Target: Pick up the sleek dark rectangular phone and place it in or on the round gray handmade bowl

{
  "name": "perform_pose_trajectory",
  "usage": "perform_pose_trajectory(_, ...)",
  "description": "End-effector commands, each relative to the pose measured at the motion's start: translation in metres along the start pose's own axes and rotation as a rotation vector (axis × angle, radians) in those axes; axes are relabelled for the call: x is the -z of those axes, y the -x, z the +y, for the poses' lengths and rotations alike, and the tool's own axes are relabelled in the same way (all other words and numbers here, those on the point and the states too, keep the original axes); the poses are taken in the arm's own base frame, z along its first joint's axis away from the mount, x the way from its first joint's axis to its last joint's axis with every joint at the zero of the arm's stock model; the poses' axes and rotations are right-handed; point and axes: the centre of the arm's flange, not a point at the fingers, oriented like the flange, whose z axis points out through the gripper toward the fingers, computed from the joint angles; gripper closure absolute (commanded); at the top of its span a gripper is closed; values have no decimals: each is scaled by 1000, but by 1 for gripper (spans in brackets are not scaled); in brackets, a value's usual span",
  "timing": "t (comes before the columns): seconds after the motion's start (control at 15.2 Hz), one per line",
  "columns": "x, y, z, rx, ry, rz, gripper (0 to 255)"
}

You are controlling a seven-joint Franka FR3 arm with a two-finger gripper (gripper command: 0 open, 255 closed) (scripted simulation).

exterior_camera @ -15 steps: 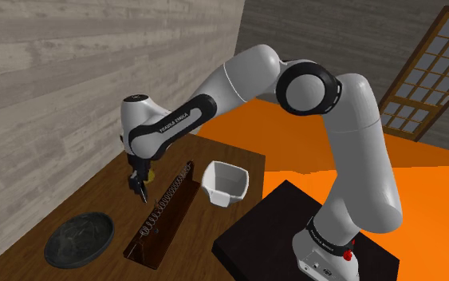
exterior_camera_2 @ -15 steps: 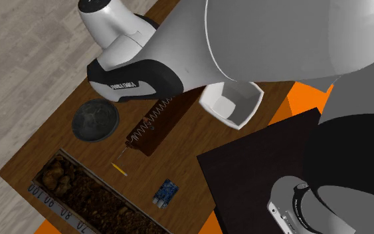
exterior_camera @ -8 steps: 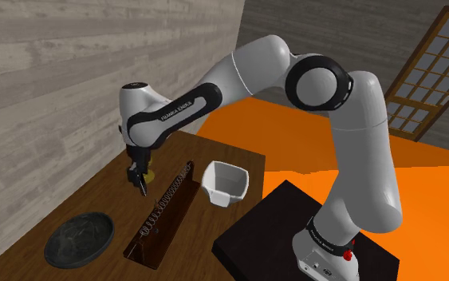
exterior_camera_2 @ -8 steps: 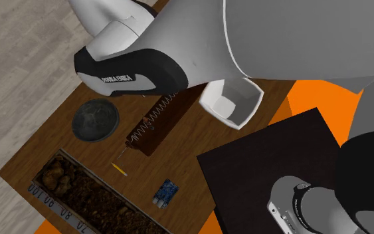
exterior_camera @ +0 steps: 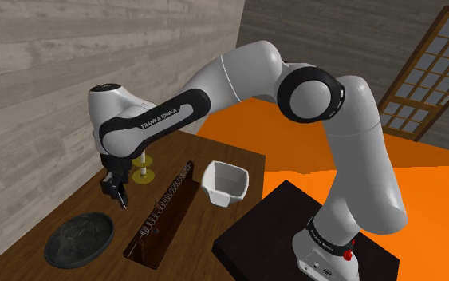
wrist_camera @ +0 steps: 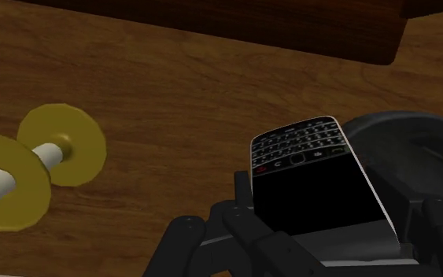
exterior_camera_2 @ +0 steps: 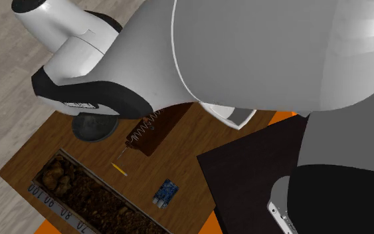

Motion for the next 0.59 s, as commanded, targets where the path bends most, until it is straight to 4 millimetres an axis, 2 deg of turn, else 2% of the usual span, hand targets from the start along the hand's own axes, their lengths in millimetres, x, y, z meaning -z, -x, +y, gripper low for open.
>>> perform_pose_trajectory(0.0, -2, -15, -21, -1, 0, 0, 255)
perform_pose_trajectory(0.46, -3, -64, -99, -1, 0, 0, 255)
perform_pose_trajectory(0.53, -3, -76, -118, -1, 0, 0, 255)
